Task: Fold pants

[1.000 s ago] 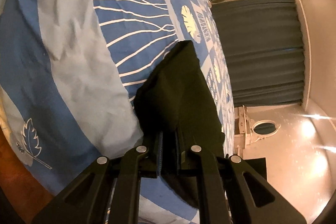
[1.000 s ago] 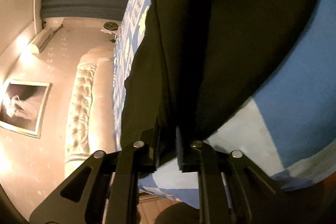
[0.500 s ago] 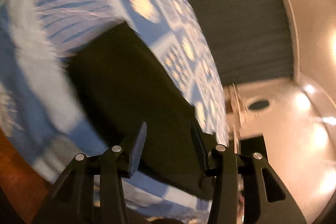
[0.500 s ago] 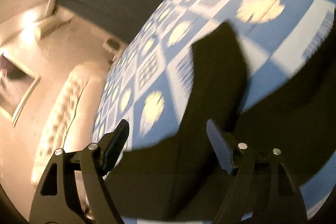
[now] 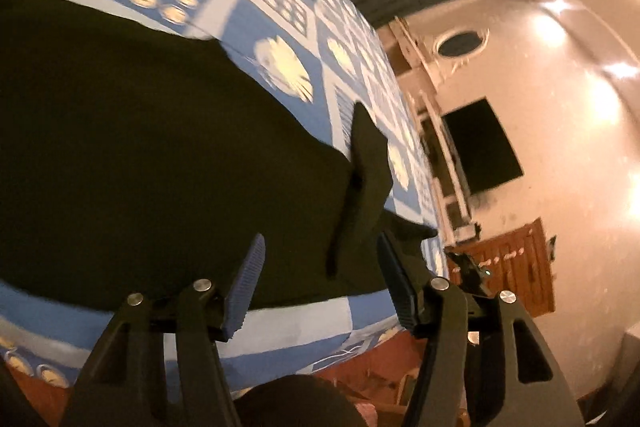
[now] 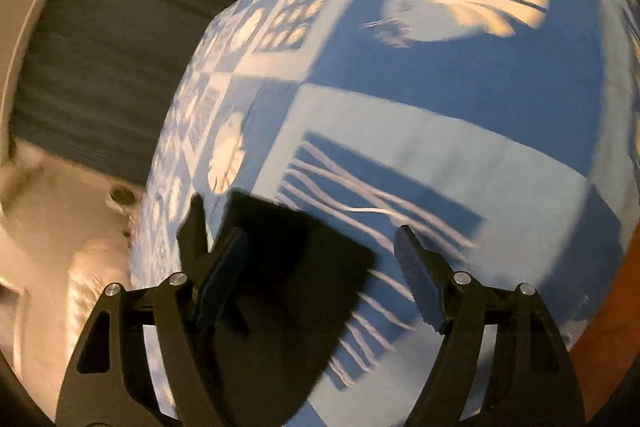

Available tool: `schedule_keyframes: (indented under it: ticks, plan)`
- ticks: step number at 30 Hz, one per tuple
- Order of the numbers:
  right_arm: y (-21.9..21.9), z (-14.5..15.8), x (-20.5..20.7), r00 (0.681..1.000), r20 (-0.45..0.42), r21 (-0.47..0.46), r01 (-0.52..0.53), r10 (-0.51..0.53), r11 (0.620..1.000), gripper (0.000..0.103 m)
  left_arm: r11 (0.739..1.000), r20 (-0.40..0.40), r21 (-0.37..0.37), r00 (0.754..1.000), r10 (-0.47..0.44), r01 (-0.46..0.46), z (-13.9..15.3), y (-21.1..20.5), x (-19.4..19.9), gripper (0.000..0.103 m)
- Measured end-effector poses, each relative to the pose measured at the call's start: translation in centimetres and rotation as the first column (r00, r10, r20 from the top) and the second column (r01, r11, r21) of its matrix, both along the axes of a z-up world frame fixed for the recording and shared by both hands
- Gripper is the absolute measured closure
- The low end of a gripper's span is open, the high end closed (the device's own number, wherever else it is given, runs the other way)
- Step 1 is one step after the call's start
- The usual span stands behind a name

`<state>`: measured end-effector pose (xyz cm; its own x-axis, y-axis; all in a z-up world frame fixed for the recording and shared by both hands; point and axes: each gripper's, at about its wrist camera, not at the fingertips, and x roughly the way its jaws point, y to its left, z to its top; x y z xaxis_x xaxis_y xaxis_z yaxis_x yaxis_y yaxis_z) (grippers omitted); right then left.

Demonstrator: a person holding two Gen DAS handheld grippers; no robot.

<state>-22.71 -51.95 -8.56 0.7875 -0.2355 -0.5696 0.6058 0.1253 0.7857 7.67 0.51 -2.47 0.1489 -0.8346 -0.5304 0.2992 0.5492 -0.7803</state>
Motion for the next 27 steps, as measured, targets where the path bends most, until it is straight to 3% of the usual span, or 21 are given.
schedule_keyframes:
  ticks: [4, 11, 16, 19, 23, 27]
  plan:
    - [-0.1, -2.3, 0.6, 0.997, 0.034, 0.113, -0.076, 0.072, 0.991, 0.027, 0.999, -0.044, 0.001, 0.998, -0.05, 0.05, -1.2, -4.8, 0.1, 0.044]
    - [0.6, -2.6, 3.2, 0.989, -0.006, 0.052, -0.149, 0.15, 0.987, 0.029, 0.997, -0.124, 0.001, 0.99, -0.071, 0.072, -4.2, -8.5, -2.7, 0.044]
    - [0.0, -3.1, 3.9, 0.987, -0.018, 0.044, -0.159, 0.16, 0.986, 0.054, 0.999, -0.131, 0.007, 0.99, -0.045, 0.047, -5.3, -8.6, -3.8, 0.038]
    - [0.3, -3.5, 3.8, 0.98, 0.033, 0.085, -0.199, 0.197, 0.976, 0.083, 0.999, -0.1, 0.015, 0.994, -0.033, 0.034, -4.9, -8.7, -4.0, 0.038]
    - [0.8, -3.6, 4.1, 0.979, 0.04, 0.082, -0.201, 0.199, 0.976, 0.095, 0.999, -0.062, 0.035, 0.998, -0.011, 0.013, -4.3, -8.6, -4.2, 0.035]
    - [0.7, -1.9, 2.3, 0.983, 0.046, 0.021, -0.179, 0.178, 0.984, 0.097, 1.0, -0.062, 0.027, 0.998, 0.009, -0.007, -3.8, -8.1, -4.0, 0.031]
